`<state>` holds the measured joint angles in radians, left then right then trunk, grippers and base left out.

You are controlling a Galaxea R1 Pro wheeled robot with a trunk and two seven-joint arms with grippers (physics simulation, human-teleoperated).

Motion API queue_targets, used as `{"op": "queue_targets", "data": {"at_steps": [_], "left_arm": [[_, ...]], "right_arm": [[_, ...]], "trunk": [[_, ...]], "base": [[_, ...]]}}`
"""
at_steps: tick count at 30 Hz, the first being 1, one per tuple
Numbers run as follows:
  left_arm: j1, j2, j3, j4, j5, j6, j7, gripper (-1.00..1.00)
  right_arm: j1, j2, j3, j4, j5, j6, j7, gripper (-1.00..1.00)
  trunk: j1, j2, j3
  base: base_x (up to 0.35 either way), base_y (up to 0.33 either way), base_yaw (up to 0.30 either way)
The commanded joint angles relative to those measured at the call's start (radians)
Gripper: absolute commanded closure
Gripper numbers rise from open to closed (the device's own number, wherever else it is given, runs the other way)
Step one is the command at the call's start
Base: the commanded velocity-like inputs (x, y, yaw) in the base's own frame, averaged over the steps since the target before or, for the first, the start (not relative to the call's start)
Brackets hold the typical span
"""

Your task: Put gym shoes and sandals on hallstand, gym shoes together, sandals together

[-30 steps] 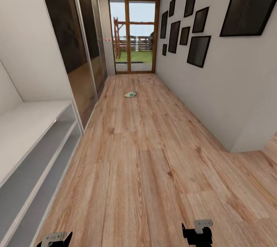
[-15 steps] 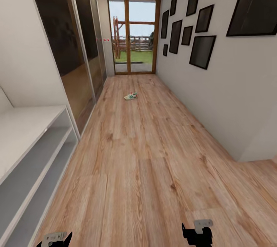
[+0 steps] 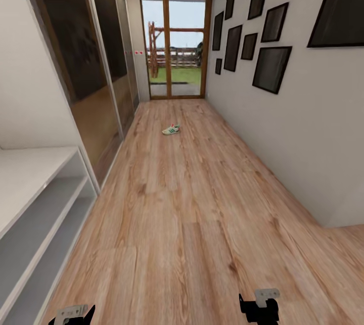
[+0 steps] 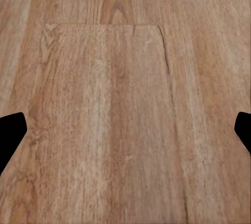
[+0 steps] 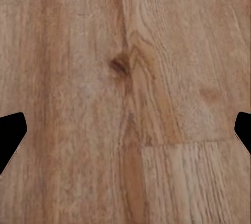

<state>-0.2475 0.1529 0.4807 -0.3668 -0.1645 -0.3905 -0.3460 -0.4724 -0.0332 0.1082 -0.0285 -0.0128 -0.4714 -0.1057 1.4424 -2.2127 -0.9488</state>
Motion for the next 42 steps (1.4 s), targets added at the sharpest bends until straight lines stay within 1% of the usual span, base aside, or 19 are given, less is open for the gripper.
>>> {"op": "queue_targets", "data": {"at_steps": [1,9,16,42], "left_arm": [[-0.001,-0.001,0.009,0.001,-0.01,-0.005,-0.005,-1.0],[-0.001,-0.004,0.009,0.002,-0.009,-0.006,-0.005,-1.0],[-0.001,-0.007,0.009,0.0,-0.009,-0.007,-0.005,-1.0],[-0.001,-0.007,0.006,0.002,-0.012,-0.005,-0.005,-1.0]], "right_arm": [[0.0,0.0,0.008,0.0,-0.001,-0.002,-0.006,-1.0],[-0.001,-0.001,0.007,-0.003,-0.002,-0.002,-0.006,-1.0],[-0.001,0.005,0.007,-0.005,-0.002,-0.003,-0.006,-1.0],[-0.001,-0.002,0.007,-0.001,-0.004,-0.002,-0.007,-1.0]], "trunk": [[0.0,0.0,-0.001],[0.0,0.0,-0.001],[0.0,0.0,-0.001],[0.0,0.0,-0.001]], "base": [[0.338,0.0,0.0],[0.338,0.0,0.0],[0.338,0.0,0.0],[0.338,0.0,0.0]]}}
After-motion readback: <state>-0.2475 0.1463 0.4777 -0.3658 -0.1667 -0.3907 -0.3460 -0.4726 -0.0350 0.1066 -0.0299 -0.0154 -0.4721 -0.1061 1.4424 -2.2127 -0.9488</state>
